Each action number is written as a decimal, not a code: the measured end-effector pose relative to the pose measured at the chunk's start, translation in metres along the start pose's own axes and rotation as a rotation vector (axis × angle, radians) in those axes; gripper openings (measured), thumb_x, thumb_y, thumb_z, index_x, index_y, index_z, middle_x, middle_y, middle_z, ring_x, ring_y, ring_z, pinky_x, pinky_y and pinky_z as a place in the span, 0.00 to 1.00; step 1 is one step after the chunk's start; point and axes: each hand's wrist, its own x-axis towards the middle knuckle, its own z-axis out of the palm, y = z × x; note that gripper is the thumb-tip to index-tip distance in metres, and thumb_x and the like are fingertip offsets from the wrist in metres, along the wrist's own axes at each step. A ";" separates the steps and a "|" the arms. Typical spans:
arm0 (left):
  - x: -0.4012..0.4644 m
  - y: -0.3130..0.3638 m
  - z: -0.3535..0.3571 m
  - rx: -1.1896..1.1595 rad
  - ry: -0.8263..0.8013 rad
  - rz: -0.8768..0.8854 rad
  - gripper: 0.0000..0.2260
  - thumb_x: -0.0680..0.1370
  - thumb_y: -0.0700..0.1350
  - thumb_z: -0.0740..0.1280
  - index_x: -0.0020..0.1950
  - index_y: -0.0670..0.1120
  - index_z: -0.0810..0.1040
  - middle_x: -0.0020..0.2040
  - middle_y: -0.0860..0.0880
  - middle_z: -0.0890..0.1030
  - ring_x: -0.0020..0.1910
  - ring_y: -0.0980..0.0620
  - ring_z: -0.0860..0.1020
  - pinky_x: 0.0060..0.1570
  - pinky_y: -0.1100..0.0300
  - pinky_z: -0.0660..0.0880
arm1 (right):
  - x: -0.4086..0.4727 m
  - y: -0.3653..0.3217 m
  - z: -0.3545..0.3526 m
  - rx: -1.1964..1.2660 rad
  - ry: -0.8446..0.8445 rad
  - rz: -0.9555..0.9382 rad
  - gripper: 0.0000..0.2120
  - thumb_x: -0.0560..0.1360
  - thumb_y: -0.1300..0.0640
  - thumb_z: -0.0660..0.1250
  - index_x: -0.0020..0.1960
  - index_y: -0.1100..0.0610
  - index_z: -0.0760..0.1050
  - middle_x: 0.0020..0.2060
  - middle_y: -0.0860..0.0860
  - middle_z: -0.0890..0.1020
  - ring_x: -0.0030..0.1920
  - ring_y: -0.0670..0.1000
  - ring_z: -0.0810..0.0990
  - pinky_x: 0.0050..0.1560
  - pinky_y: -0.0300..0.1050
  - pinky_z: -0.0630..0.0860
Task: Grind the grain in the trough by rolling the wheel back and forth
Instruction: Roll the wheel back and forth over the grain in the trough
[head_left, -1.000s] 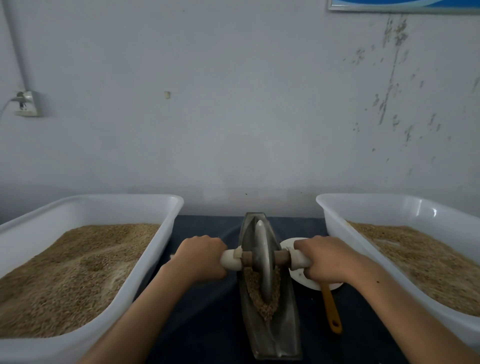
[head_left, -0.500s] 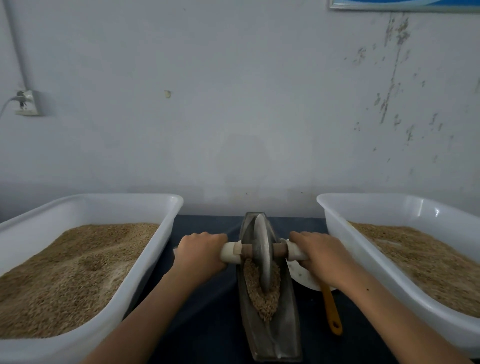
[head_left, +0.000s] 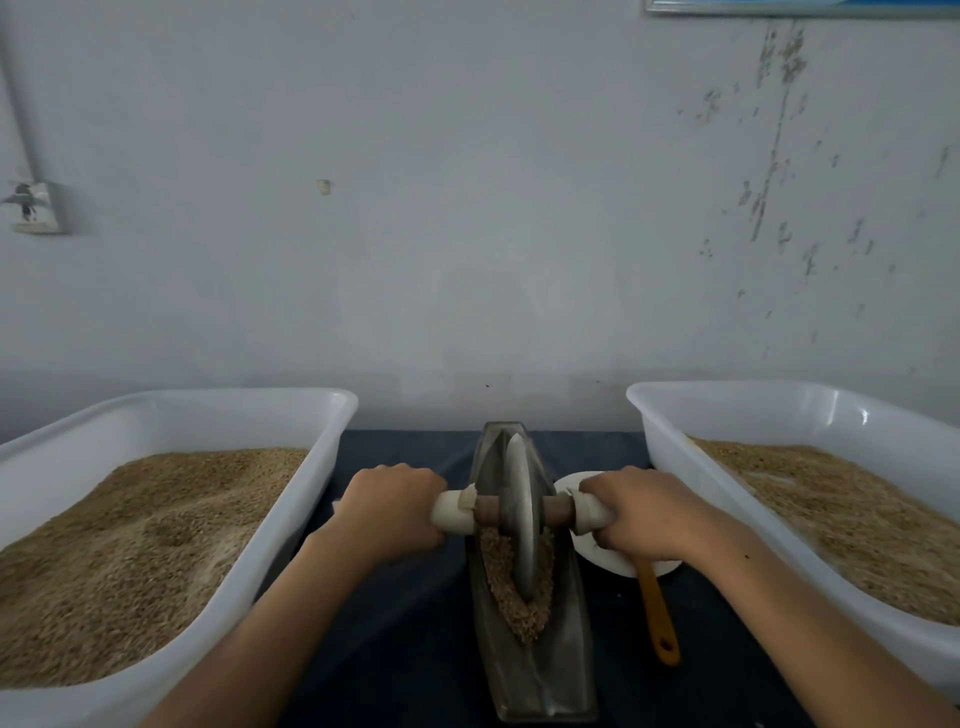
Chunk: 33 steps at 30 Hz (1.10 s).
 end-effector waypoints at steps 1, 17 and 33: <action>-0.001 0.000 0.003 -0.002 0.046 -0.010 0.11 0.72 0.56 0.66 0.52 0.54 0.75 0.47 0.54 0.80 0.46 0.53 0.78 0.42 0.59 0.71 | 0.001 -0.001 0.003 -0.010 0.055 0.001 0.07 0.73 0.56 0.65 0.46 0.47 0.67 0.39 0.45 0.75 0.41 0.47 0.75 0.34 0.39 0.64; 0.000 -0.002 0.002 -0.040 -0.046 -0.024 0.12 0.71 0.55 0.68 0.51 0.52 0.77 0.46 0.53 0.81 0.43 0.53 0.78 0.41 0.60 0.71 | 0.002 -0.001 -0.003 -0.049 0.007 -0.028 0.09 0.71 0.55 0.66 0.41 0.44 0.67 0.34 0.43 0.72 0.38 0.46 0.73 0.31 0.39 0.61; 0.000 0.007 0.012 0.019 0.228 -0.084 0.10 0.76 0.55 0.64 0.52 0.51 0.72 0.47 0.52 0.79 0.45 0.53 0.78 0.39 0.60 0.68 | 0.007 0.000 0.020 -0.033 0.349 -0.021 0.08 0.76 0.55 0.64 0.44 0.47 0.64 0.42 0.44 0.77 0.42 0.47 0.74 0.41 0.41 0.64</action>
